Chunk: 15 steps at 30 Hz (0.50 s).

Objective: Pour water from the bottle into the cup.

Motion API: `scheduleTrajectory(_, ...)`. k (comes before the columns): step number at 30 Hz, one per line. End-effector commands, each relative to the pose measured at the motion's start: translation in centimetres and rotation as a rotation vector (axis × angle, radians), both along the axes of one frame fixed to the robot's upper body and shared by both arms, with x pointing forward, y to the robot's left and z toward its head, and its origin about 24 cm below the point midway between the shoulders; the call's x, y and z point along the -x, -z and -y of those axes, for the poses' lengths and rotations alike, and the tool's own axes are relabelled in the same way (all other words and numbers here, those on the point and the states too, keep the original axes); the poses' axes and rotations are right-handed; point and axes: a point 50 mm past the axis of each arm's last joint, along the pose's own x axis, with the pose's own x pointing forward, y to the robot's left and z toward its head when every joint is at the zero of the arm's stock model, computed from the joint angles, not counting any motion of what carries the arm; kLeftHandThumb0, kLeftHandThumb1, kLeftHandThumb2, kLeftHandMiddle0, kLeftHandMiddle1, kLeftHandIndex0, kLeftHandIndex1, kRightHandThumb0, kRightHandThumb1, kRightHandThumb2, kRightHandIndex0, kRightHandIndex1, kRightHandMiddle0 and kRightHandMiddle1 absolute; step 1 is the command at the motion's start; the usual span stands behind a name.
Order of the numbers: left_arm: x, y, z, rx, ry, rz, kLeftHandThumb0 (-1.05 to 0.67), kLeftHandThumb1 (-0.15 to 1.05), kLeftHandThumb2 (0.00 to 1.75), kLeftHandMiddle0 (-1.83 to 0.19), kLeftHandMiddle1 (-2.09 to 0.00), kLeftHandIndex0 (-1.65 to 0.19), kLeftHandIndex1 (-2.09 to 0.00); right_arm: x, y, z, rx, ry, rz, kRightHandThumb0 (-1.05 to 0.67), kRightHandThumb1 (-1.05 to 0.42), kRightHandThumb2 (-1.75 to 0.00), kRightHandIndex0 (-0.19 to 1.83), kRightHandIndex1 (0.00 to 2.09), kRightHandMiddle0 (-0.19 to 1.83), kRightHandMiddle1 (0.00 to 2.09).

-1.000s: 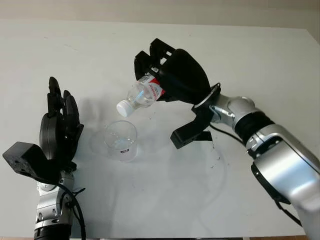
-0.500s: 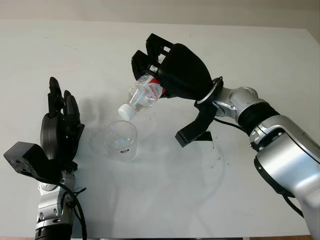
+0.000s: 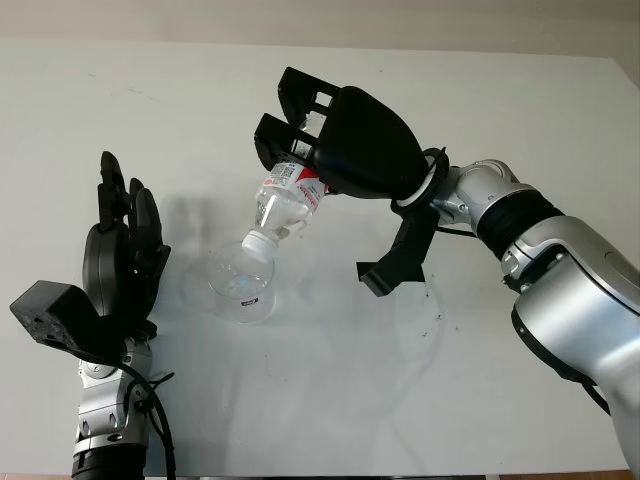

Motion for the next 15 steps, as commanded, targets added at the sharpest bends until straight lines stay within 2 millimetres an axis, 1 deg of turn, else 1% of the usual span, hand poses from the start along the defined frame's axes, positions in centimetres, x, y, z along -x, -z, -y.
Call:
scheduleTrajectory(1, -0.03, -0.08, -0.06, -0.009, -0.005, 0.005, -0.72, 1.05, 0.56, 0.19, -0.05, 0.19, 0.0, -0.04, -1.36, -0.32, -0.004, -0.021, 0.057, -0.53, -1.05, -0.37, 1.18, 2.09, 0.8, 2.09)
scheduleTrajectory(11, -0.03, -0.05, -0.11, -0.014, -0.006, 0.008, -0.72, 1.05, 0.56, 0.19, -0.05, 0.19, 0.0, 0.15, -1.5, -0.47, 0.006, -0.06, 0.083, -0.53, -1.05, -0.34, 1.17, 2.09, 0.79, 2.09)
scheduleTrajectory(15, 0.03, -0.02, -0.1, -0.012, -0.002, 0.008, -0.71, 1.05, 0.57, 0.19, -0.04, 0.19, 0.0, 0.19, -1.44, -0.41, -0.004, -0.066, 0.084, -0.53, -1.05, -0.33, 1.19, 2.09, 0.82, 2.09)
